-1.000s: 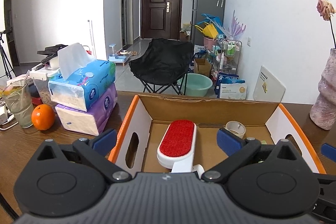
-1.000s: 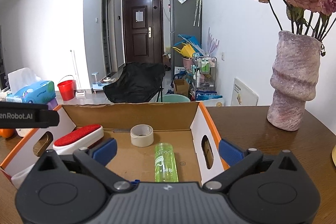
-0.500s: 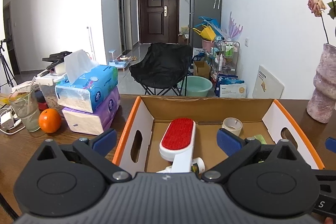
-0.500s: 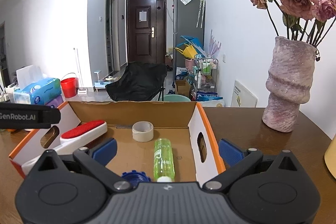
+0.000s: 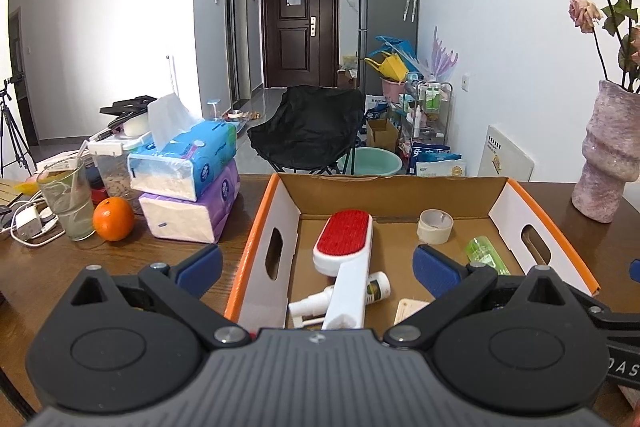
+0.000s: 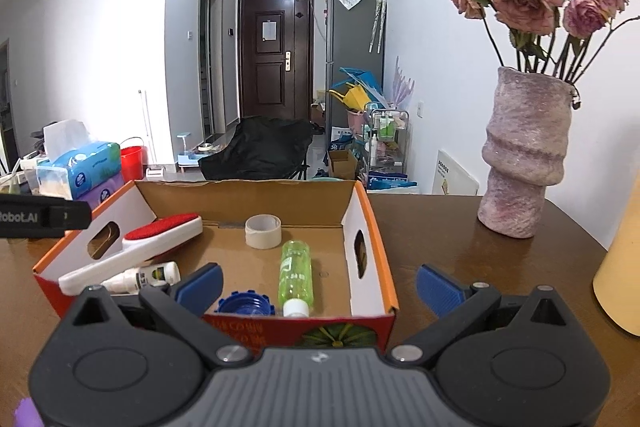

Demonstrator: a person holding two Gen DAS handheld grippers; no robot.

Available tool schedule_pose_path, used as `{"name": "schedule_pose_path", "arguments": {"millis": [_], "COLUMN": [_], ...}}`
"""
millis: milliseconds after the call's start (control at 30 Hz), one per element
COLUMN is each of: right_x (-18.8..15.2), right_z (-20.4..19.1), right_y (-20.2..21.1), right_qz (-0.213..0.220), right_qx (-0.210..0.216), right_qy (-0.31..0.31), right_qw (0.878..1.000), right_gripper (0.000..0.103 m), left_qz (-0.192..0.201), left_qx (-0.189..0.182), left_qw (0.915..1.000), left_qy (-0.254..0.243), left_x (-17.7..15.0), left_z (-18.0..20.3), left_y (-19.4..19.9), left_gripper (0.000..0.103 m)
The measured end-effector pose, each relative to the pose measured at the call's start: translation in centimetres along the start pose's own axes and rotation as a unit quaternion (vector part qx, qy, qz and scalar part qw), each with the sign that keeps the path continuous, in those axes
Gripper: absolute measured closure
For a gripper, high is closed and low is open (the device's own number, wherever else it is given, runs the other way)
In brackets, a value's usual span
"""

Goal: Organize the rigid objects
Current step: 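Withdraw both open grippers from the red box toward the caps on the table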

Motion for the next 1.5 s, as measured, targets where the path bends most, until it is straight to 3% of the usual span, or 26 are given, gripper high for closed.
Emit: {"name": "schedule_pose_path", "arguments": {"millis": [667,1033,1500], "right_x": [-3.1,-6.9,-11.2], "right_z": [0.9,2.9,6.3], "right_y": [6.2,9.6,13.2], "right_qz": [0.010,0.008,0.005], "right_qx": [0.007,0.003,-0.027], "right_qy": [0.019,0.015,-0.009], "right_qw": [1.000,1.000,1.000], "right_gripper": [0.000,0.000,0.000], "left_qz": [0.004,0.015,-0.008], "left_qx": [-0.002,-0.009,-0.002], "left_qw": [1.0000,0.9998,0.9999], "left_qy": [0.004,-0.011,-0.009], "left_x": [-3.5,-6.6,-10.9], "left_z": [-0.6,-0.1,-1.4], "left_y": [6.5,9.8,11.4], "left_gripper": [0.000,0.000,0.000]}}
Point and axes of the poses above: each gripper's, at about its wrist camera, not at the fingertips, and y roughly against the way its jaws point, z to its right, x to its top, the point moved 3 cm from there along -y, roughly the way its jaws point, and after that the axes turned 5 degrees about -x, right-handed, at the moved point
